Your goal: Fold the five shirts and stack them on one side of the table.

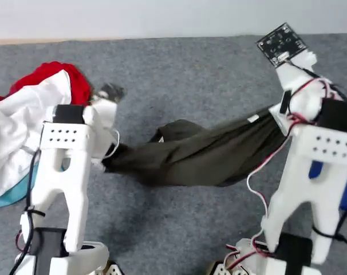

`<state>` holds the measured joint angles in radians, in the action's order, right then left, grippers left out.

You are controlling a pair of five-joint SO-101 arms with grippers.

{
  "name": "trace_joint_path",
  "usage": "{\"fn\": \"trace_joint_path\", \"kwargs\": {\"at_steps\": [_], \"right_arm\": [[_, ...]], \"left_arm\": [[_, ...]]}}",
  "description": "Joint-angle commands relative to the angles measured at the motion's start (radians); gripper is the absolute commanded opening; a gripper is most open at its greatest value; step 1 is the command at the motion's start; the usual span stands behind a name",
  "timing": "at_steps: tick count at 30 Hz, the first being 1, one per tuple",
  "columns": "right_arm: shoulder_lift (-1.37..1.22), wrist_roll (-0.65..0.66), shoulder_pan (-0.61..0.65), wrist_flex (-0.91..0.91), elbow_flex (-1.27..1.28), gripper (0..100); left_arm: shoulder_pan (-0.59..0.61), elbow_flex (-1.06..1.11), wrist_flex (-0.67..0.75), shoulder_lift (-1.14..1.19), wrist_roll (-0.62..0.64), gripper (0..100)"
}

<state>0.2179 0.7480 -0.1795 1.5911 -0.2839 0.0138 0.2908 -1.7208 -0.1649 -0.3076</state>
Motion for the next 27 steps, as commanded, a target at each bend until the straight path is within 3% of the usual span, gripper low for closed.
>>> {"fn": "trace_joint_path", "kwargs": {"at_steps": [1,3,12,20,27], "right_arm": [[-0.027,0.005,-0.018,-0.027,-0.003,1.0],[-0.036,0.005,-0.005,-0.030,-0.003,1.0],[-0.101,0.006,0.022,-0.033,-0.002,1.0],[-0.154,0.005,0.031,-0.033,-0.005,1.0],[-0.156,0.005,0.038,-0.024,-0.005,1.0]], "left_arm": [[0.003,0.005,0.012,-0.015,-0.123,16],[0.002,-0.021,0.008,-0.017,-0.190,20],[-0.017,-0.163,-0.032,-0.017,-0.425,21],[-0.232,-0.140,-0.026,-0.006,-0.450,21],[-0.341,0.097,0.215,-0.006,-0.450,21]]}}
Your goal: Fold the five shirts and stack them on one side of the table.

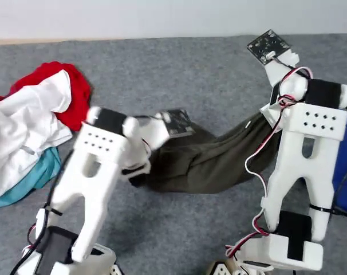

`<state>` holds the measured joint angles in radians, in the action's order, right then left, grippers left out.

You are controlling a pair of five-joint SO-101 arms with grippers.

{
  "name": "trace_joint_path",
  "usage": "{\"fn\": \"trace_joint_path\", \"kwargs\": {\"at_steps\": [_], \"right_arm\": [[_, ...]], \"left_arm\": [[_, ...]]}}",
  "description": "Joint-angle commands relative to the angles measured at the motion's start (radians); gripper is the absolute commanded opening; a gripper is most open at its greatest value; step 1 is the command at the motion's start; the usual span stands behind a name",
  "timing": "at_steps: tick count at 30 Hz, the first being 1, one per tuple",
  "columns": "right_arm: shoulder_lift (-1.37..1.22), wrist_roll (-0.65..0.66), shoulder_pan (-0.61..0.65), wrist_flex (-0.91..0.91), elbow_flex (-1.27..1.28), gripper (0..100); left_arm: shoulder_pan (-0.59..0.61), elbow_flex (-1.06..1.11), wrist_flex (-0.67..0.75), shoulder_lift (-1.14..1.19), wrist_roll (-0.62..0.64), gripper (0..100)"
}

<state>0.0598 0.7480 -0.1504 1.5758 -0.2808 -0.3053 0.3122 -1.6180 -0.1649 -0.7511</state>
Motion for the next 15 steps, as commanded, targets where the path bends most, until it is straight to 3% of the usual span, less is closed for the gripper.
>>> {"fn": "trace_joint_path", "kwargs": {"at_steps": [1,8,15], "right_arm": [[0.002,0.005,0.008,-0.007,-0.008,1.0],[0.005,0.005,0.005,0.008,-0.008,1.0],[0.007,0.003,0.005,0.022,-0.008,1.0]], "left_arm": [[-0.021,0.111,0.157,-0.006,-0.006,21],[-0.008,0.219,0.324,-0.005,-0.006,21],[0.098,0.222,0.399,-0.005,-0.006,21]]}}
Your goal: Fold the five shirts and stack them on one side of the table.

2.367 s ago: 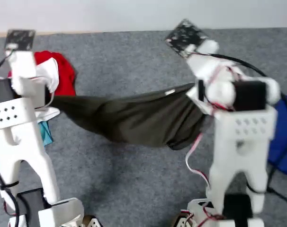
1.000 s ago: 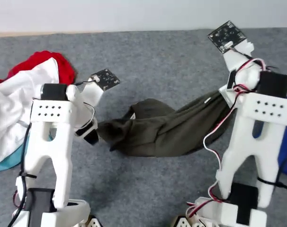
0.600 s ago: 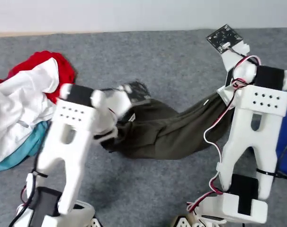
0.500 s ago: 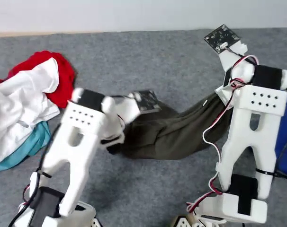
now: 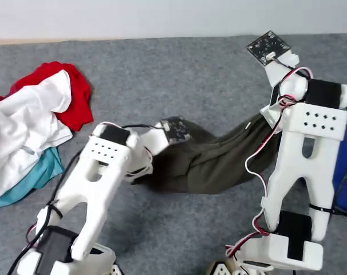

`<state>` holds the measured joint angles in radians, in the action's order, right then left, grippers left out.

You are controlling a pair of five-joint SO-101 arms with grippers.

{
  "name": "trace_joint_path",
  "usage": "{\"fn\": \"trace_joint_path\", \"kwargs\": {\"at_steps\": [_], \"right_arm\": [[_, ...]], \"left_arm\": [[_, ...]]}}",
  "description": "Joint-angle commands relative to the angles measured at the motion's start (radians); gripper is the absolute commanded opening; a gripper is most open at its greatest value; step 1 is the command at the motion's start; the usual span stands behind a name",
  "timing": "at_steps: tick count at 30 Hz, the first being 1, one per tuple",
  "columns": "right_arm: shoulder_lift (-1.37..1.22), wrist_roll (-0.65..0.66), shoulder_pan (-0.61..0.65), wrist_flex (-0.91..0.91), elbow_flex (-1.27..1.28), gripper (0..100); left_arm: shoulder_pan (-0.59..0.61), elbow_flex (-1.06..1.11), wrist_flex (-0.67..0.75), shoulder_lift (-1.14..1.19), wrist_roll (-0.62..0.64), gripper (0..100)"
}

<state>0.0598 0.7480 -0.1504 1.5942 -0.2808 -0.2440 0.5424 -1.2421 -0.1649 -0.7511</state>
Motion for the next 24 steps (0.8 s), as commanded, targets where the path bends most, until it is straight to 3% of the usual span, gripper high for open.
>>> {"fn": "trace_joint_path", "kwargs": {"at_steps": [1,8,14,19,24], "right_arm": [[0.007,0.003,0.005,0.004,-0.008,1.0],[0.002,-0.029,0.012,-0.001,-0.008,1.0],[0.002,-0.031,0.028,0.002,-0.006,1.0],[0.004,-0.031,0.035,0.004,-0.006,1.0],[0.007,-0.031,0.036,0.004,-0.009,1.0]], "left_arm": [[0.044,-0.008,0.021,-0.005,-0.008,21],[0.054,-0.004,0.023,0.017,-0.008,21],[0.057,-0.013,0.094,0.209,-0.002,21],[0.066,-0.122,0.061,0.279,0.040,20],[0.060,-0.186,0.025,0.275,0.041,4]]}}
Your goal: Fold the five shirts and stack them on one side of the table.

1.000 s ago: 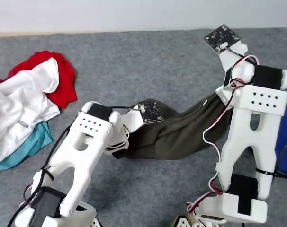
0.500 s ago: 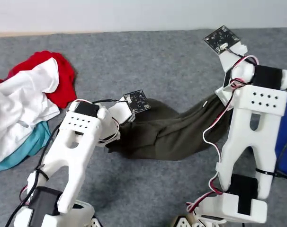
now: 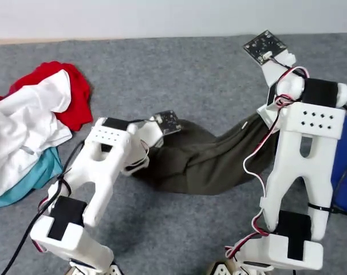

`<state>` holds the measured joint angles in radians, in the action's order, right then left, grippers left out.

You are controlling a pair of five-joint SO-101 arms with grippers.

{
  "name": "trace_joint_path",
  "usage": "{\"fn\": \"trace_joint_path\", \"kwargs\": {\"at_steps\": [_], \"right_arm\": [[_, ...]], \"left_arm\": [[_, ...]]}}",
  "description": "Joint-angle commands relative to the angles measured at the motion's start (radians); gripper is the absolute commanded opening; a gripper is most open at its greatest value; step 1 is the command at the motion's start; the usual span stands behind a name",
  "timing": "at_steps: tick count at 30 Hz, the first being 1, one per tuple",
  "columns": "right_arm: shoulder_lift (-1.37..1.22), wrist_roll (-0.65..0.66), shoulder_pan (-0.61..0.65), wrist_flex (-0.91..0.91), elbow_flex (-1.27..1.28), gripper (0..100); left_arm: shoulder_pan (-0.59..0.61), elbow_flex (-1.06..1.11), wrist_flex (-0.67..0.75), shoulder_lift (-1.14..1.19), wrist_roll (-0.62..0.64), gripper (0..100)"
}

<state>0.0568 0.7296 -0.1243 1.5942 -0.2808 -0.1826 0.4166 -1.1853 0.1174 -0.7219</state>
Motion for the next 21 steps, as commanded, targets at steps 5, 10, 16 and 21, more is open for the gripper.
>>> {"fn": "trace_joint_path", "kwargs": {"at_steps": [5,10,16,21], "right_arm": [[0.053,-0.011,0.010,0.004,-0.011,1.0],[0.143,-0.009,0.012,0.004,-0.011,1.0],[0.286,-0.006,0.012,-0.015,-0.025,1.0],[0.374,-0.006,0.007,-0.064,-0.127,1.0]], "left_arm": [[0.008,-0.163,-0.161,-0.028,0.012,0],[0.008,-0.292,-0.264,-0.161,0.098,0],[0.009,-0.506,-0.325,-0.341,0.324,0],[0.025,-0.679,-0.330,-0.417,0.511,0]]}}
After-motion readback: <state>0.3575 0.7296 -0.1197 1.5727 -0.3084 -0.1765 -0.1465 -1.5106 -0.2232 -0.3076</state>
